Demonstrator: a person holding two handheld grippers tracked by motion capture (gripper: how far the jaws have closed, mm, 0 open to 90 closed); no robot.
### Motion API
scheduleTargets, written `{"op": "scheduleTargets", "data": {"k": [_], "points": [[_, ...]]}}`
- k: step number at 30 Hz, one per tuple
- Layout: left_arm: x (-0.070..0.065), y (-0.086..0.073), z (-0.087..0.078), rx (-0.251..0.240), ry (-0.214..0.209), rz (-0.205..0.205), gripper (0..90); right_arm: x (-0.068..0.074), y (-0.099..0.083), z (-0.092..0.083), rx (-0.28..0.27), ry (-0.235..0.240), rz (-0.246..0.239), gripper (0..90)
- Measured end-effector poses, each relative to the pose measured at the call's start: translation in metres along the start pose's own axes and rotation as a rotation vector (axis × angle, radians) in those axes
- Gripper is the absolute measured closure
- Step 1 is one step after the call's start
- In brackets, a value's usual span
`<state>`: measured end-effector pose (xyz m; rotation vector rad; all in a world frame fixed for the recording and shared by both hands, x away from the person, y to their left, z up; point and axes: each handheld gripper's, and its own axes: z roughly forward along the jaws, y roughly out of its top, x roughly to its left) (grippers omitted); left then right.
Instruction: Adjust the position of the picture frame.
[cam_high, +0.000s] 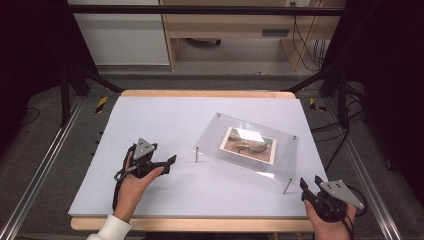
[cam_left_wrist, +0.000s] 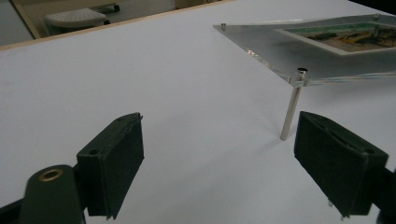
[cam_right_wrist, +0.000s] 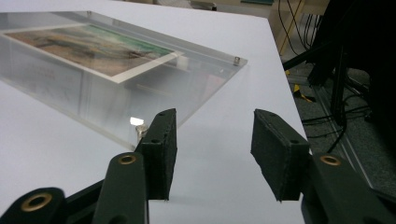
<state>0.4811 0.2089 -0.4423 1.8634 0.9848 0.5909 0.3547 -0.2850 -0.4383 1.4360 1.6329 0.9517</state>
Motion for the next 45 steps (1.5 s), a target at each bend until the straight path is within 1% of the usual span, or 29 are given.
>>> {"op": "scheduleTargets", "data": {"k": [2,4,5,6,11,13,16,19,20,21,22,24,26,27,29,32,33,34,35,36,37,38,39,40,41,42,43,44,45], "points": [[-0.001,0.0,0.0,-0.004,-0.005,-0.006,16.2,0.001,-0.002,-0.003,0.005,0.002,0.004,49.6],[-0.002,0.001,0.0,-0.011,-0.011,-0.002,16.6,0.001,-0.003,-0.005,0.004,0.004,0.01,49.4],[-0.003,0.001,0.001,-0.011,-0.011,-0.001,17.1,0.0,-0.004,-0.006,0.003,0.005,0.003,49.5],[-0.004,0.001,0.001,-0.009,-0.012,-0.001,17.6,0.0,-0.004,-0.007,0.009,0.006,0.009,49.5],[-0.006,0.001,0.002,0.001,-0.017,0.002,19.6,-0.004,-0.006,-0.008,0.015,0.008,0.01,50.4],[-0.007,0.001,0.002,0.002,-0.02,0.005,20.7,-0.006,-0.009,-0.008,0.028,0.007,0.012,50.9],[-0.01,0.001,0.003,0.008,-0.04,0.015,24.4,-0.007,-0.013,-0.011,0.057,0.016,0.011,52.2],[-0.013,0.001,0.004,0.013,-0.049,0.024,25.3,-0.005,-0.016,-0.012,0.086,0.03,0.004,52.5],[-0.015,0.002,0.005,0.02,-0.061,0.029,25.9,-0.006,-0.017,-0.012,0.095,0.034,0.004,52.7],[-0.015,0.002,0.005,0.02,-0.061,0.029,26.0,-0.006,-0.017,-0.012,0.095,0.034,0.004,52.7],[-0.017,0.003,0.005,0.025,-0.066,0.036,26.0,-0.006,-0.018,-0.013,0.105,0.038,0.012,52.7],[-0.016,0.004,0.003,0.025,-0.063,0.035,25.7,-0.008,-0.02,-0.015,0.111,0.042,0.018,52.6],[-0.015,0.006,-0.001,0.022,-0.051,0.031,25.2,-0.009,-0.022,-0.016,0.12,0.049,0.024,51.7],[-0.015,0.005,-0.002,0.022,-0.042,0.029,25.1,-0.009,-0.023,-0.016,0.128,0.057,0.03,51.2],[-0.015,0.003,-0.003,0.024,-0.039,0.024,25.4,-0.009,-0.025,-0.015,0.145,0.082,0.029,48.8],[-0.017,0.003,-0.001,0.029,-0.04,0.03,25.9,-0.006,-0.025,-0.012,0.154,0.118,0.024,45.9],[-0.017,0.003,-0.001,0.029,-0.04,0.03,26.3,-0.006,-0.025,-0.012,0.154,0.118,0.024,45.9],[-0.021,0.004,0.004,0.025,-0.05,0.026,26.8,-0.002,-0.025,-0.008,0.152,0.154,0.018,44.6],[-0.021,0.004,0.004,0.025,-0.05,0.026,26.8,0.0,-0.024,-0.006,0.147,0.164,0.01,44.4],[-0.024,0.004,0.007,0.026,-0.054,0.03,26.8,0.0,-0.024,-0.006,0.147,0.164,0.01,44.4],[-0.028,0.005,0.014,0.034,-0.067,0.034,26.8,0.005,-0.023,-0.001,0.137,0.177,0.009,44.4],[-0.03,0.005,0.017,0.034,-0.072,0.032,27.0,0.007,-0.022,0.003,0.138,0.19,0.018,45.1],[-0.033,0.006,0.021,0.035,-0.072,0.038,27.4,0.008,-0.022,0.006,0.14,0.198,0.012,46.6],[-0.035,0.006,0.024,0.037,-0.068,0.042,28.4,0.012,-0.021,0.011,0.154,0.218,0.021,48.1],[-0.035,0.006,0.024,0.037,-0.068,0.042,29.2,0.012,-0.021,0.011,0.154,0.218,0.021,48.1],[-0.036,0.006,0.027,0.037,-0.07,0.031,30.1,0.013,-0.019,0.018,0.154,0.218,0.027,50.1],[-0.039,0.006,0.032,0.041,-0.078,0.024,30.4,0.013,-0.019,0.022,0.154,0.223,0.04,51.2],[-0.04,0.005,0.034,0.046,-0.079,0.026,31.6,0.014,-0.018,0.025,0.154,0.231,0.055,52.2],[-0.041,0.005,0.036,0.05,-0.078,0.031,32.4,0.014,-0.017,0.029,0.156,0.231,0.06,52.7]]}}
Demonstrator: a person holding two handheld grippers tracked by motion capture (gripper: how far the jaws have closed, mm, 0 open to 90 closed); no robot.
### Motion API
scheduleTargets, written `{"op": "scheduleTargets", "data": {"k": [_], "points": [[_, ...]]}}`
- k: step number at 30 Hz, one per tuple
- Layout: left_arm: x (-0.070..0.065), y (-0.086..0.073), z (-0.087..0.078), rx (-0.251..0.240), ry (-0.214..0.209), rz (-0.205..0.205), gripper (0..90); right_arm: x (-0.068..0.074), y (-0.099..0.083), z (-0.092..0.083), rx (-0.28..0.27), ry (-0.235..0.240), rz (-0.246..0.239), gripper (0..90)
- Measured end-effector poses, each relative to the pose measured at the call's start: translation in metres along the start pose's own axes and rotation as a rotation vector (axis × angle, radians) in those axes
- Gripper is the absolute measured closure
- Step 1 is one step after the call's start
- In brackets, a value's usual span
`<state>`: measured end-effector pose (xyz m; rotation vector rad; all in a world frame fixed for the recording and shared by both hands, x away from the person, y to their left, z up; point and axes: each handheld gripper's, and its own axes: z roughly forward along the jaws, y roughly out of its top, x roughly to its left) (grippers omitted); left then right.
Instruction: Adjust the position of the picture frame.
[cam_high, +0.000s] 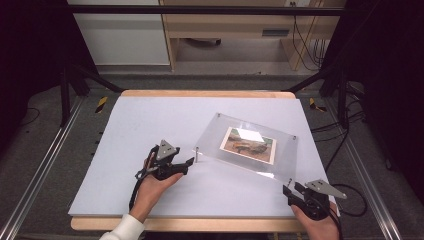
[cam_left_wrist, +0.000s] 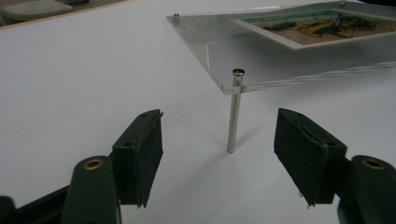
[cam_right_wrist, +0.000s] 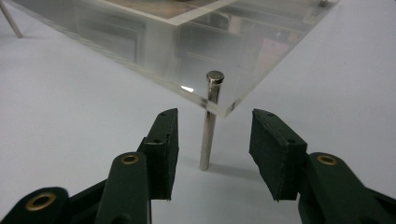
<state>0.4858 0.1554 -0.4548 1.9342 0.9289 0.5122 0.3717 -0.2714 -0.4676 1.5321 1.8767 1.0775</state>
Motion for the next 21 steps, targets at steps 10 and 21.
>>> {"op": "scheduleTargets", "data": {"k": [10,21], "points": [[-0.006,-0.001,0.01,0.015,0.003,0.027,43.4,-0.003,0.005,0.018,0.002,0.015,0.017,71.2],[-0.004,-0.001,0.021,-0.005,-0.016,0.007,52.8,-0.005,0.006,0.022,0.005,0.061,0.042,83.9]]}}
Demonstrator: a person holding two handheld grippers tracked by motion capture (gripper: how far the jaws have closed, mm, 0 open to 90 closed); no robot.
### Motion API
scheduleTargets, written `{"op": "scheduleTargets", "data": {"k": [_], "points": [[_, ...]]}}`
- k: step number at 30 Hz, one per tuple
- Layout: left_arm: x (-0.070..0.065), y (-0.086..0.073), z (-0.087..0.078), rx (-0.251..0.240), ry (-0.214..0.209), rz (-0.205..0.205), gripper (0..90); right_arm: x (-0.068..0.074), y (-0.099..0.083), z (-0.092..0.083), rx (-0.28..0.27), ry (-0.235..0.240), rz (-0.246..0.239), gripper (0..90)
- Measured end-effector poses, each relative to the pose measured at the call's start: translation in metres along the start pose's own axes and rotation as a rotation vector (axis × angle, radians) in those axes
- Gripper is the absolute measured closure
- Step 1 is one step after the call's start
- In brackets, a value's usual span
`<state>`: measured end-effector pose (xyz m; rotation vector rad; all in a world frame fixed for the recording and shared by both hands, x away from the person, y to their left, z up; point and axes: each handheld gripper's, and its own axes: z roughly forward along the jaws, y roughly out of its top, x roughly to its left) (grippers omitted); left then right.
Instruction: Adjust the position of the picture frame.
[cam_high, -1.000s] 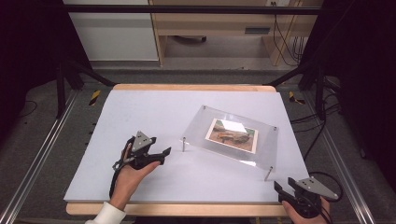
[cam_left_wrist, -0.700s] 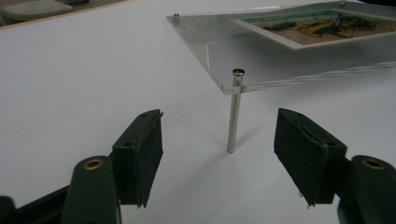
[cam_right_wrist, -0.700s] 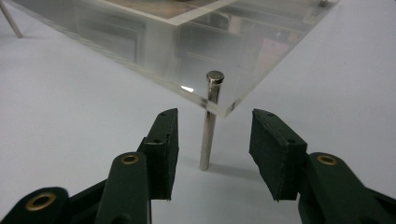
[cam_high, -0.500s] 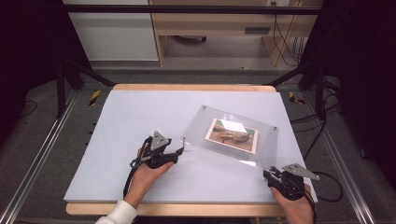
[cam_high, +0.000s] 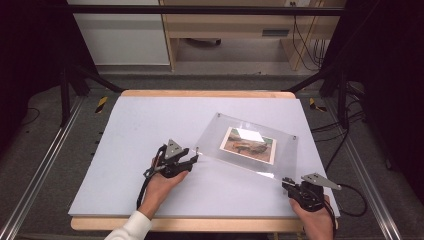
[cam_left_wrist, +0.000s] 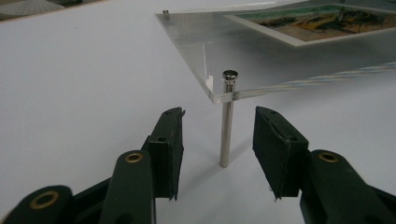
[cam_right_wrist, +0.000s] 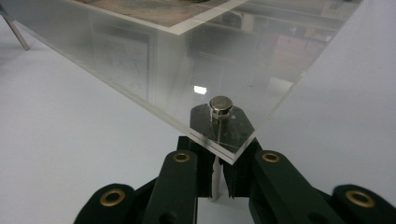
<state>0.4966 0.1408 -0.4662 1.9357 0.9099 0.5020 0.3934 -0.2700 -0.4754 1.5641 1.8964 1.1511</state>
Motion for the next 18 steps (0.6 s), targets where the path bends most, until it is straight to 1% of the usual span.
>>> {"op": "scheduleTargets", "data": {"k": [2,7,8,10,15,16,17,18], "points": [[-0.002,-0.001,0.008,0.013,-0.006,-0.002,54.2,0.0,0.0,0.0,0.001,0.003,0.001,84.4],[-0.001,0.0,0.019,0.004,0.001,-0.008,60.2,-0.001,0.0,0.0,-0.001,0.007,0.007,84.4],[-0.001,0.001,0.02,-0.003,0.009,-0.006,61.0,-0.001,0.0,0.0,-0.001,0.008,0.008,84.4],[0.0,0.002,0.022,-0.01,0.005,-0.009,63.7,-0.001,0.0,0.0,0.0,0.009,0.01,84.3],[0.0,0.002,0.026,-0.009,0.0,-0.002,66.9,0.0,0.0,0.0,0.0,0.008,0.013,83.8],[-0.001,0.002,0.027,-0.022,0.003,-0.004,67.8,0.0,0.0,0.0,0.0,0.009,0.015,83.7],[-0.001,0.002,0.027,-0.022,0.003,-0.004,68.9,-0.001,0.0,0.0,0.0,0.01,0.014,83.7],[0.0,0.002,0.029,-0.024,-0.011,-0.012,70.5,-0.001,0.0,0.0,0.001,0.009,0.016,83.2]]}}
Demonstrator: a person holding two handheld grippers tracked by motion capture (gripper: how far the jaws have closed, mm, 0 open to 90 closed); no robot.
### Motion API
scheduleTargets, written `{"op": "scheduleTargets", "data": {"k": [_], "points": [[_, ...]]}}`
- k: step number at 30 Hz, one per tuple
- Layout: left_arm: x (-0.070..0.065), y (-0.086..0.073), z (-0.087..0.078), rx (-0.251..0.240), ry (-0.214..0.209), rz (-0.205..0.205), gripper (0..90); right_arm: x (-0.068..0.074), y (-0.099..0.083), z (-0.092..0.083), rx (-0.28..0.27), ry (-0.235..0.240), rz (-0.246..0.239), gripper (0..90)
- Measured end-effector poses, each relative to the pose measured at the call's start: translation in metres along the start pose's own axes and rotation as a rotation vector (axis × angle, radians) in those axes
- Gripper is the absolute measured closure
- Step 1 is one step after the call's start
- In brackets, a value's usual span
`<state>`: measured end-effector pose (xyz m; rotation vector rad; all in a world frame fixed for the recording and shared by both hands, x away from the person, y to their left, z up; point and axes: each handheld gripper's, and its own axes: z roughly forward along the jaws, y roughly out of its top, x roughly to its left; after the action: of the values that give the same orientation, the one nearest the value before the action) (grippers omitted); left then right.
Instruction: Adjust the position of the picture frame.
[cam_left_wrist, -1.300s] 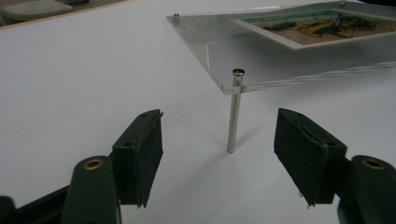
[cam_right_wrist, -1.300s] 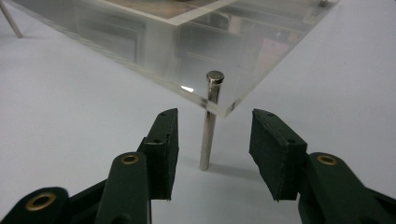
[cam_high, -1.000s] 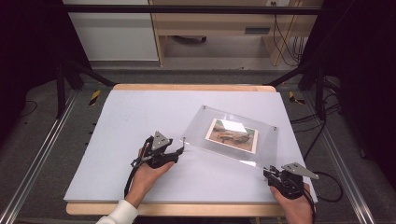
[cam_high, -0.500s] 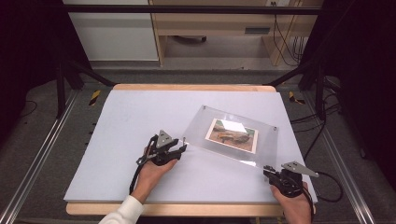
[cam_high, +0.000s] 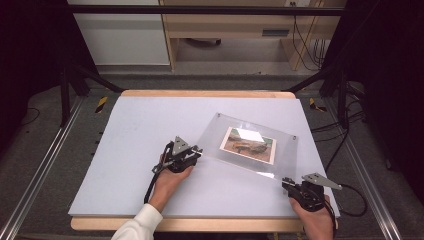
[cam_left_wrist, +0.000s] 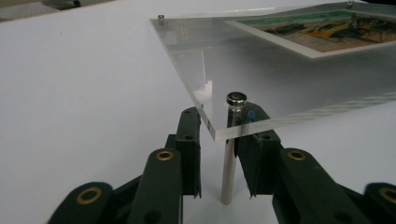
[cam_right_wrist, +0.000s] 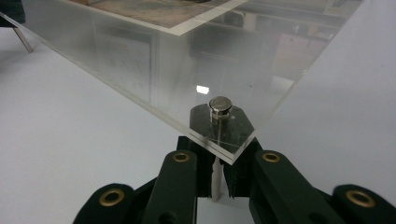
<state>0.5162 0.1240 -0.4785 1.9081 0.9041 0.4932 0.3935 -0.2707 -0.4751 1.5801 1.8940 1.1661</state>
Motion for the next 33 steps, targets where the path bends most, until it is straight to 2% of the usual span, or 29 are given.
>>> {"op": "scheduleTargets", "data": {"k": [4,9,11,19,25,30,33], "points": [[0.0003,-0.0001,0.0028,-0.003,-0.002,0.0,73.5,-0.0001,0.0002,0.0,-0.001,0.002,0.0,81.6],[-0.0008,-0.0003,0.0037,-0.007,-0.019,-0.011,82.0,-0.0002,0.0001,0.0002,0.0,0.003,-0.001,80.9],[-0.0017,-0.0001,0.0041,-0.01,-0.024,-0.033,83.5,-0.0002,0.0001,0.0,-0.001,0.003,-0.001,79.6],[-0.0021,0.0026,0.0033,-0.009,-0.021,-0.046,83.8,0.0,0.0,0.0007,-0.005,-0.003,-0.012,74.3],[-0.0016,0.0034,0.0028,-0.007,-0.026,-0.052,83.8,-0.0001,0.0003,0.0011,-0.005,-0.006,-0.016,76.6],[-0.0019,0.0057,0.0015,-0.004,-0.032,-0.054,83.9,0.0006,0.0016,-0.0005,-0.02,-0.004,-0.02,83.7],[-0.002,0.0078,0.0004,-0.004,-0.038,-0.053,84.0,0.0,0.0029,-0.002,-0.035,-0.004,-0.016,84.8]]}}
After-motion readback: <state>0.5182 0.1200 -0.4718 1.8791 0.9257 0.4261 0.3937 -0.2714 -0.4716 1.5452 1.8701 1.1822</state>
